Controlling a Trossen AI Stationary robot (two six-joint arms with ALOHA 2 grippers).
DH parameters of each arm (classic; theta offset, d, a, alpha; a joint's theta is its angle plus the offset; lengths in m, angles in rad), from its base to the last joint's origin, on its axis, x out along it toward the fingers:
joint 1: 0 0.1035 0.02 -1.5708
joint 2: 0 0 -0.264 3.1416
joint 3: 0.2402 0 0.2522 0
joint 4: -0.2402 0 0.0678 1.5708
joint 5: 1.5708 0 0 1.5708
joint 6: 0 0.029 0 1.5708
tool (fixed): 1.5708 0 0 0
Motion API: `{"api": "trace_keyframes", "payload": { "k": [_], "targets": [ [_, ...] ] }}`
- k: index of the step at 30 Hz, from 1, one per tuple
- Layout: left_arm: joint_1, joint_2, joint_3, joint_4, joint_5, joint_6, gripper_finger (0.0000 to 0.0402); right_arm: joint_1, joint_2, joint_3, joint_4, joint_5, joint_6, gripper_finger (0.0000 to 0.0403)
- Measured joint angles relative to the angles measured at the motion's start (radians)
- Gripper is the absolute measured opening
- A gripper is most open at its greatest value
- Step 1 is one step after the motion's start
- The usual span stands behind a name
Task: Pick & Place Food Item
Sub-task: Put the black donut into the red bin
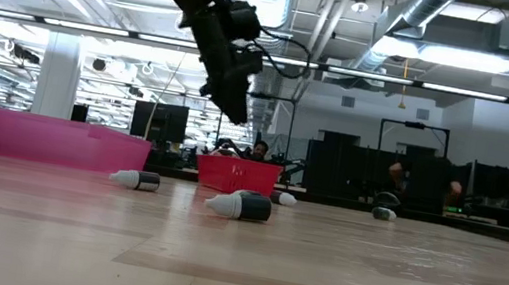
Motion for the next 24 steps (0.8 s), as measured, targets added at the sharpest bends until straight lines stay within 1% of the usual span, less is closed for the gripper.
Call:
{"api": "trace_keyframes", "payload": {
  "k": [1,4,7,9,12,18,22,24],
  "targets": [
    [-0.004,-0.023,-0.033,0.002,0.047,-0.026,0.0142,0.000,0.000,0.000,0.000,0.002,0.000,0.0188],
    [-0.050,-0.088,-0.143,0.041,0.113,-0.079,0.0137,0.000,0.000,0.000,0.000,0.007,0.000,0.0188],
    [-0.133,-0.134,-0.239,0.122,0.117,-0.081,0.0131,0.000,0.000,0.000,0.000,0.030,-0.007,0.0188],
    [-0.188,-0.137,-0.277,0.177,0.068,-0.105,0.0127,0.000,0.000,0.000,0.000,0.044,-0.010,0.0188],
    [-0.233,-0.116,-0.291,0.241,-0.044,-0.147,0.0117,0.000,0.000,0.000,0.000,0.051,-0.023,0.0188],
    [-0.246,-0.074,-0.289,0.281,-0.081,-0.152,0.0094,0.001,0.000,0.000,0.000,0.047,-0.020,0.0188],
    [-0.250,-0.037,-0.291,0.336,-0.088,-0.044,0.0093,0.016,0.000,0.000,-0.001,0.049,-0.019,0.0188],
    [-0.252,-0.023,-0.291,0.343,-0.117,0.004,0.0093,0.020,0.000,0.000,-0.001,0.048,-0.019,0.0188]
  ]
}}
